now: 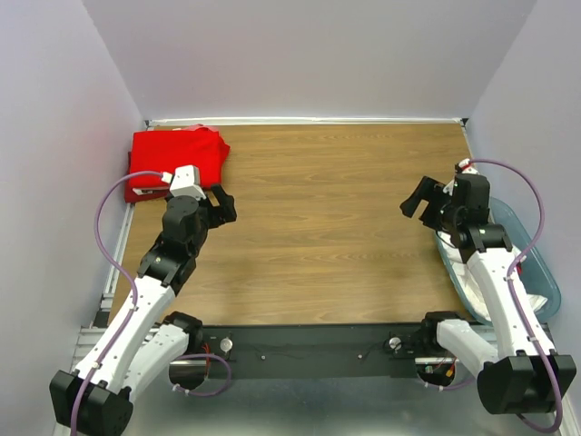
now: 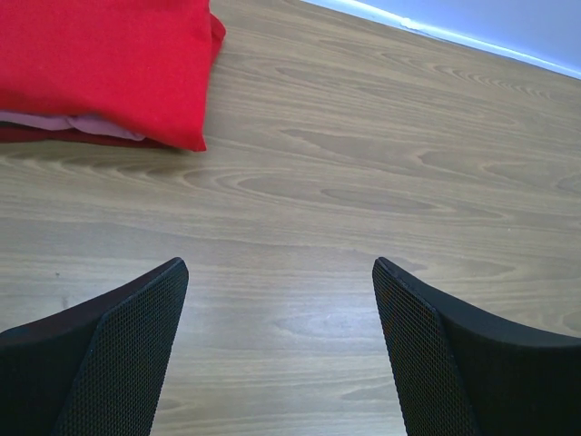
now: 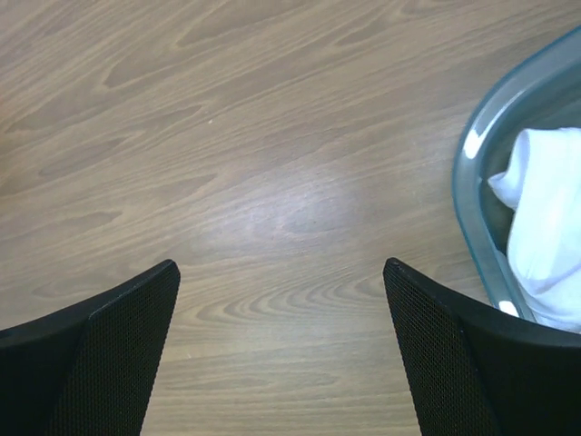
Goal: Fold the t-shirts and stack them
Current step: Grab the tshirt from the pile
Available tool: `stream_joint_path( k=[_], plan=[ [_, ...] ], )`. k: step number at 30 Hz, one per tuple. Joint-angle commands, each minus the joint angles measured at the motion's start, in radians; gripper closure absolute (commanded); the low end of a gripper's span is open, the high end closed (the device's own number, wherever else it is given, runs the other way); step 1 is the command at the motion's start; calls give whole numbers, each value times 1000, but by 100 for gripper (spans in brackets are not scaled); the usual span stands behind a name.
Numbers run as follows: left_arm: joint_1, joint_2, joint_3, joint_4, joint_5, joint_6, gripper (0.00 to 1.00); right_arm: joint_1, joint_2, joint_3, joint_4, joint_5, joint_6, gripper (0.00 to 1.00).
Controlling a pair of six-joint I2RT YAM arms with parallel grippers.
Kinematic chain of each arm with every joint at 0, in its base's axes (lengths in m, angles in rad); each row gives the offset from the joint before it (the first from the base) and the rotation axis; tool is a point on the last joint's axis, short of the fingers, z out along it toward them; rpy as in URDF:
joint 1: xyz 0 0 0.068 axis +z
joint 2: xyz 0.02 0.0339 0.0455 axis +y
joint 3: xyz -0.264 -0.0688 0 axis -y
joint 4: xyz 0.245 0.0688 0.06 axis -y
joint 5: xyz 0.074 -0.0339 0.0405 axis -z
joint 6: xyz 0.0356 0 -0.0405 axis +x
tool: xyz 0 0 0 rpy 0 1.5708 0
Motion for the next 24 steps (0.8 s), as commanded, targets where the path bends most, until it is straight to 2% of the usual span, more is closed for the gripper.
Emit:
stream_joint_path(
  k=[1,8,16,19,24],
  plan=[
    [-2,23,48,0,-59,15,10,-6,-19,19,20,120,43,0],
    [-3,34,47,16,-48,10,10,-6,5,32,-8,266,170,0],
    [-3,48,51,27,-42,43,10,-6,48,60,-221,613,388,0],
    [-3,49,47,27,-34,44,10,-77,108,78,-324,690,483,0],
    [-3,30,28,32,-34,40,10,-250,103,51,-359,638,531,0]
  ],
)
